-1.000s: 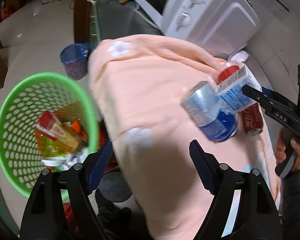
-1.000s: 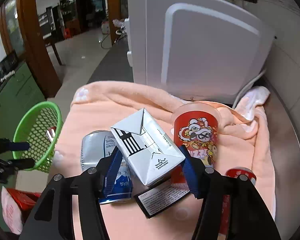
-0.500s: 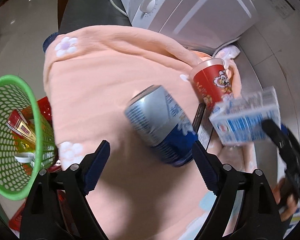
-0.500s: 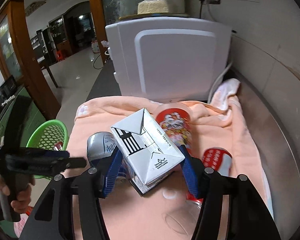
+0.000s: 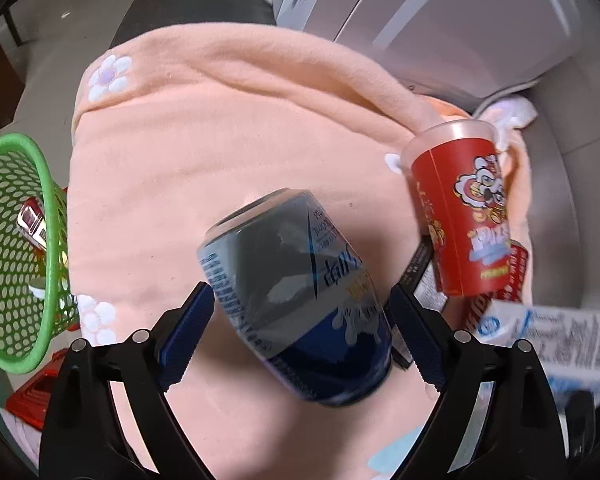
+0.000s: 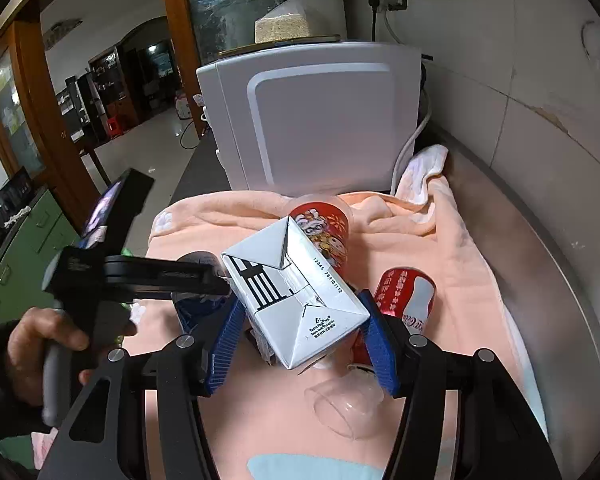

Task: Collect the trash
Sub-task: 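Carry the blue-white can and white carton toward the green basket with both tools, then open the left tool to drop the can into the basket while the right tool drops the carton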

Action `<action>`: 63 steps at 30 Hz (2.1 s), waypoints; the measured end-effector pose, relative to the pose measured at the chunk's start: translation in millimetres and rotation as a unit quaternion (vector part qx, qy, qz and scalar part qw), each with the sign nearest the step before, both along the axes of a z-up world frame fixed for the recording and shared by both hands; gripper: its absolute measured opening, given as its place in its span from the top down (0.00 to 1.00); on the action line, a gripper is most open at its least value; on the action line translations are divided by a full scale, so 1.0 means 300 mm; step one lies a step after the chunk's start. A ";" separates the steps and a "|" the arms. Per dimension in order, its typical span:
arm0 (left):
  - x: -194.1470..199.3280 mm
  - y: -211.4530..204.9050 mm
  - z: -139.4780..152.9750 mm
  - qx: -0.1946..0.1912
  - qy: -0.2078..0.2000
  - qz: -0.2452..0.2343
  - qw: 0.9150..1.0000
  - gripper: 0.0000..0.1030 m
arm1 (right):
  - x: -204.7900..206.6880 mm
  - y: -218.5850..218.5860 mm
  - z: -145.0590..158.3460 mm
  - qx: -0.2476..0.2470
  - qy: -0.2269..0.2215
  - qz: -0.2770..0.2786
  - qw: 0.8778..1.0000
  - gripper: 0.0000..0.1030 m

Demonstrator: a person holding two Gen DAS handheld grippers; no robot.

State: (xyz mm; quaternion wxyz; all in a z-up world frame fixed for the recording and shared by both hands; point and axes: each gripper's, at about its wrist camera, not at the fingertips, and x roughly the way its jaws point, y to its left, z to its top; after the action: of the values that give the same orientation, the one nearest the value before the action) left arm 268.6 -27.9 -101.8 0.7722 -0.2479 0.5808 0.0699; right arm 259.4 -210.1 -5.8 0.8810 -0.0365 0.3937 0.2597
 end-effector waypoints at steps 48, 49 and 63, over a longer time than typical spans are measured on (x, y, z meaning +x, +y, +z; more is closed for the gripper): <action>-0.493 0.590 0.094 0.005 -0.078 0.067 0.995 0.21 | -0.163 0.428 0.032 0.018 0.013 0.126 0.992 0.46; -0.511 0.622 0.089 0.008 -0.076 0.076 0.994 0.21 | -0.167 0.455 0.032 0.020 0.013 0.133 0.991 0.46; -0.658 0.916 -0.018 0.059 -0.034 0.143 0.987 0.21 | -0.219 0.787 0.026 0.034 0.023 0.206 0.978 0.46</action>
State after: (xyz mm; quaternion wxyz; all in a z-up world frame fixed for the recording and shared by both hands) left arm 71.2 247.0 -107.3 0.7869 -0.2843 0.5078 0.2053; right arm 193.7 26.1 1.9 0.8000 -0.0810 0.3894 0.4492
